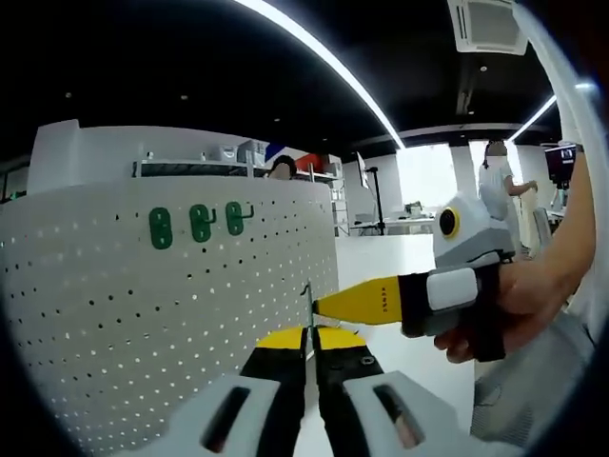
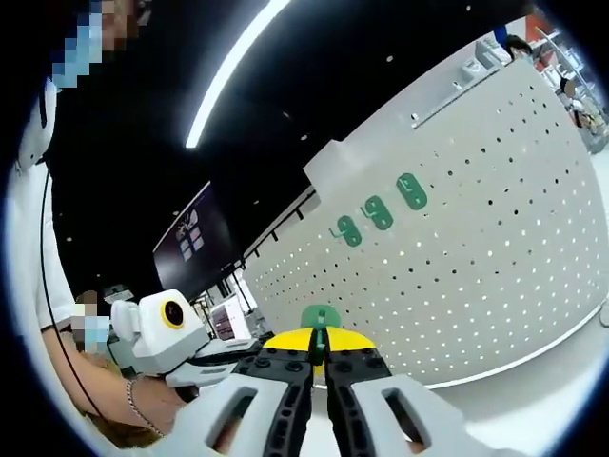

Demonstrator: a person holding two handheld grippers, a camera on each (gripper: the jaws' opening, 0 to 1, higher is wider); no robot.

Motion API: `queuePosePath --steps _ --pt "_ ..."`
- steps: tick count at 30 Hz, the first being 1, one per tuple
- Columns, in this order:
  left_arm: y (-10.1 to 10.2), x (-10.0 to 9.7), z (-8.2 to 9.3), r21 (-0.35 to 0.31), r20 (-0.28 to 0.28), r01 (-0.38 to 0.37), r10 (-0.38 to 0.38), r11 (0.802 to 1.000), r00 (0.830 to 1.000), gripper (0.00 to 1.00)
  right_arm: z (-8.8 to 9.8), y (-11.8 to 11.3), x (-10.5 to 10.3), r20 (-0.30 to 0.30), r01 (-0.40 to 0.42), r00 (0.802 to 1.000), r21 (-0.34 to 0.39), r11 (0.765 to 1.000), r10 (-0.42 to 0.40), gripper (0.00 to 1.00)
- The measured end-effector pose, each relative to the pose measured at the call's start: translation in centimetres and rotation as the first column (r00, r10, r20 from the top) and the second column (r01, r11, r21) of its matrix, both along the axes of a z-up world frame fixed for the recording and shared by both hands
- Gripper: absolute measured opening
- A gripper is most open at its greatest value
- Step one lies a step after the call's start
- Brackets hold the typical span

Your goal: Insert the hook assembly into the mounting plate slot until the hook locks in place.

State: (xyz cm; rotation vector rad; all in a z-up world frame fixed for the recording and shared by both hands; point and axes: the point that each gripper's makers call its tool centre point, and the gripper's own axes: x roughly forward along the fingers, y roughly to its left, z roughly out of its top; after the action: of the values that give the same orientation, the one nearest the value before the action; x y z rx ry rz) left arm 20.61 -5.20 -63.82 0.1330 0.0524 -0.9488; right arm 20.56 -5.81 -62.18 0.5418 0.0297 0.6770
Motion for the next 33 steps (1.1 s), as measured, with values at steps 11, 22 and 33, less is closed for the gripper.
queuePosePath --steps 11,22,33 --pt "-0.12 -0.12 -0.1 0.003 -0.005 -0.005 0.005 1.0 1.0 0.02 -0.15 -0.11 -0.17 -0.016 0.007 1.0 0.014 1.0 -0.007 0.0" --pt "-0.05 -0.17 0.03 -0.002 0.004 -0.003 0.003 1.0 1.0 0.02 0.0 -0.05 -0.26 -0.027 0.002 1.0 0.017 1.0 -0.002 0.0" --pt "-0.15 -0.03 -0.41 0.032 -0.003 -0.013 0.013 0.999 1.0 0.08 0.16 -0.06 -0.22 -0.032 -0.005 0.999 0.028 1.0 0.006 0.0"
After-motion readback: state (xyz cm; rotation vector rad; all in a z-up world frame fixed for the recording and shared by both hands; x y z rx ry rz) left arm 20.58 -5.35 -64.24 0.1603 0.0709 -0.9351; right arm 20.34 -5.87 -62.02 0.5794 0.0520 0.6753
